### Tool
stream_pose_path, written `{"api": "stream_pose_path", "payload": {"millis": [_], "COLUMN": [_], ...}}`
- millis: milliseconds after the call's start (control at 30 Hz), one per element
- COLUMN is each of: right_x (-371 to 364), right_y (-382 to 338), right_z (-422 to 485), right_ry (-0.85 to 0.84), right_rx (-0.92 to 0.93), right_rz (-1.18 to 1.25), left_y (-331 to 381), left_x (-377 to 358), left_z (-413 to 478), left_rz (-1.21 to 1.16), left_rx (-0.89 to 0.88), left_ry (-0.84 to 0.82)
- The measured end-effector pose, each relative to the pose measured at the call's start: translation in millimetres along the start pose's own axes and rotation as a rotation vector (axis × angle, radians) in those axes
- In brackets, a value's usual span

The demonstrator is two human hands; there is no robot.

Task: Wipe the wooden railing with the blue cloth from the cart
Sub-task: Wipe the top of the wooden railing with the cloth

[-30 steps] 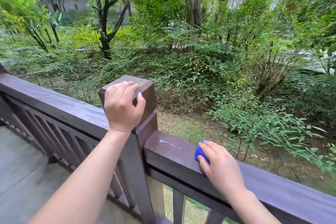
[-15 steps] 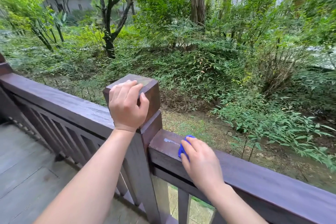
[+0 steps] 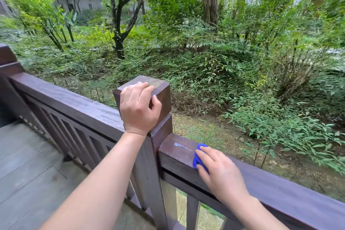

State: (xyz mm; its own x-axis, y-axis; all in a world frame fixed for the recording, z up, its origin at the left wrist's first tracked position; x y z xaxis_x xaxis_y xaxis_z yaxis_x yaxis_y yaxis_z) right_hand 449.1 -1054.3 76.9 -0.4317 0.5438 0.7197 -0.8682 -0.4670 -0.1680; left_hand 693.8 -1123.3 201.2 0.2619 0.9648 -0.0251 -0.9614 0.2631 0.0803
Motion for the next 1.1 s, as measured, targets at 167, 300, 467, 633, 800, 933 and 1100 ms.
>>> {"api": "stream_pose_path", "payload": {"millis": [167, 300, 467, 633, 800, 933, 1100], "right_x": [-17.9, -12.0, -15.5, -21.2, -19.4, -31.2, -21.1], "right_y": [-28.7, -25.8, -13.9, -33.7, -16.3, -49.7, -24.0], "right_z": [34.2, 12.4, 29.2, 26.7, 38.9, 46.4, 32.9], "right_ry": [-0.029, -0.026, 0.012, -0.052, -0.089, -0.094, -0.018], "right_rx": [-0.157, 0.066, -0.185, 0.006, -0.091, -0.04, 0.002], "right_rz": [-0.046, 0.054, -0.042, 0.087, 0.009, 0.06, 0.076], "left_y": [0.0, -1.3, -1.9, -2.8, -2.3, -1.9, -2.6], "left_x": [0.5, -1.6, -3.5, -3.2, -3.7, -1.3, -1.7], "left_z": [0.6, 1.2, -0.6, 0.3, -0.9, -0.8, -1.4], "left_rz": [0.003, 0.001, 0.0, -0.003, -0.012, -0.01, -0.013], "left_rx": [0.001, -0.006, 0.003, 0.006, 0.019, 0.012, 0.02], "left_ry": [0.004, 0.0, 0.007, -0.007, -0.002, -0.01, -0.016]}}
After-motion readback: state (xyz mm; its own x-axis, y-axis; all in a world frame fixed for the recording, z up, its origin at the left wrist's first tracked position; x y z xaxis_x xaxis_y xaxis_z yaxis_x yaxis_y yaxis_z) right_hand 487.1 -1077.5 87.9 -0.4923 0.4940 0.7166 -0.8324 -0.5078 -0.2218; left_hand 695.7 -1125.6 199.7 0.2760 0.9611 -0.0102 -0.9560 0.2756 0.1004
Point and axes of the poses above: each hand's wrist, its own z-axis towards the middle knuckle, its own x-axis out of the back of the hand, y = z × x, the point moved 2 cm from there along z, towards the middle knuckle, and after that the axes turned 14 degrees about y, right-handed, at the moved point
